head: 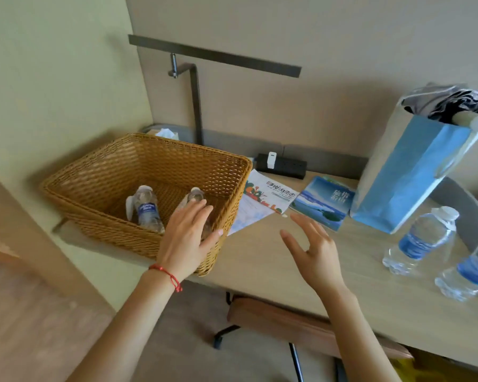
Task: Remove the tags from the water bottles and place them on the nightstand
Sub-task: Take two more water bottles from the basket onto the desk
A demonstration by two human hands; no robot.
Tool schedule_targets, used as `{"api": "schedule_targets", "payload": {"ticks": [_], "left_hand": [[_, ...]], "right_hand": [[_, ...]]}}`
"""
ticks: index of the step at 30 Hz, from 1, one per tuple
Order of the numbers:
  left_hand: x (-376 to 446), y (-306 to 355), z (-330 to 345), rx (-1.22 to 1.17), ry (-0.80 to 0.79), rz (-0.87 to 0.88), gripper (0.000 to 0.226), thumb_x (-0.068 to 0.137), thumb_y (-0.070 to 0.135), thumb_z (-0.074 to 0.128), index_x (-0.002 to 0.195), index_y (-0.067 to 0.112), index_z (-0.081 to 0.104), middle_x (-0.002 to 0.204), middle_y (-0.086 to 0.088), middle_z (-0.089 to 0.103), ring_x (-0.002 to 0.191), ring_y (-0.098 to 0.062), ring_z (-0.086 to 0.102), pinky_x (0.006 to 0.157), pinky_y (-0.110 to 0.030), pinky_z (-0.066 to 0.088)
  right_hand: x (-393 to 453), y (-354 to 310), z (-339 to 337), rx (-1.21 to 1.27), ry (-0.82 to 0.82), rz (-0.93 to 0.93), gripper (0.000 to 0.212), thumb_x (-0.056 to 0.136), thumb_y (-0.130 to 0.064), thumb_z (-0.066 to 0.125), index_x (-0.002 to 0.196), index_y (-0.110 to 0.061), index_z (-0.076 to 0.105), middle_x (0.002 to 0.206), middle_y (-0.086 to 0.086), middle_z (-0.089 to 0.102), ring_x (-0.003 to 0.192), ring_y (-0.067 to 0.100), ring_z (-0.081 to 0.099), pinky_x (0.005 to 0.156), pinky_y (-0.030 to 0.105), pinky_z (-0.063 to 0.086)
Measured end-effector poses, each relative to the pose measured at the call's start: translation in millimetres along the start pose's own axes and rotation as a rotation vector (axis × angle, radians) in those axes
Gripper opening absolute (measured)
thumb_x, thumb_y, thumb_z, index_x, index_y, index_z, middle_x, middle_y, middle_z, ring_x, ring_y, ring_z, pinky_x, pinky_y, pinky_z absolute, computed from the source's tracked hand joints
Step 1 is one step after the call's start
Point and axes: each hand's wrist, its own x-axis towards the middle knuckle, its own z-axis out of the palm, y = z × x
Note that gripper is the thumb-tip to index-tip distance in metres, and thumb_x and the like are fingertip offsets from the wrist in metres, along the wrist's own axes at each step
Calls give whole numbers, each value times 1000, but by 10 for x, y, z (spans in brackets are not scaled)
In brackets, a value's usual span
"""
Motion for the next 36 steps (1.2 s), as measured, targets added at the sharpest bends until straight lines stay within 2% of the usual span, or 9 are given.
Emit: {"api": "schedule_targets", "payload": {"ticks": [4,9,12,14,16,21,24,29,36], "left_hand": [[-124,-409,-263,-3,20,-82,50,85,29,62,124,1,51,132,-19,52,129,-34,41,106,-50,35],[-1,-796,-404,-28,54,-161,50,85,30,61,125,1,51,134,-18,51,128,-31,42,105,-48,37],[153,-988,-396,-68,79,-198,49,85,28,62,125,2,52,132,-17,53,126,-30,44,104,-47,38],[279,-1134,-367,-83,61,-233,49,86,30,59,127,6,50,135,-12,50,130,-27,40,107,-42,36],[413,-1287,-332,-102,31,-269,49,87,33,56,129,9,49,138,-10,48,133,-24,36,109,-39,33],[716,-1663,-240,-104,5,-360,50,87,32,58,129,7,48,136,-12,50,128,-25,41,106,-33,31],[885,-1866,-180,-136,-39,-416,49,87,33,58,128,8,50,136,-11,50,127,-24,43,105,-32,31],[1193,-2265,-50,-249,-104,-556,46,87,36,56,125,10,53,132,-11,54,123,-24,47,100,-30,34],[1596,-3007,294,-394,-289,-722,48,88,38,54,124,6,53,129,-13,56,119,-26,50,97,-32,36]], "right_hand": [[48,-376,367,53,-60,-27,39,84,-29,65,119,-12,60,123,7,62,116,25,56,91,32,43],[294,-636,710,87,-120,-73,42,84,-35,62,120,-14,59,126,5,61,118,22,54,90,25,36],[558,-684,877,133,-161,-66,43,85,-39,59,122,-18,57,127,1,60,115,13,54,87,20,37],[757,-689,1004,162,-176,-76,42,86,-39,59,122,-18,57,124,0,61,106,3,50,84,15,35],[951,-696,1135,178,-211,-79,43,87,-40,57,124,-18,56,124,0,60,104,-1,45,85,15,34],[1364,-678,1481,181,-307,-54,48,87,-44,54,128,-20,52,131,0,56,111,3,47,91,21,36],[1602,-684,1650,165,-352,-52,47,87,-43,55,128,-20,52,131,1,56,118,11,51,93,22,38],[2020,-785,1970,139,-456,1,46,87,-40,57,127,-17,53,129,4,59,118,16,53,95,28,42],[2267,-734,2523,38,-597,219,45,87,-43,56,124,-16,55,119,4,63,101,12,57,85,26,45]]}}
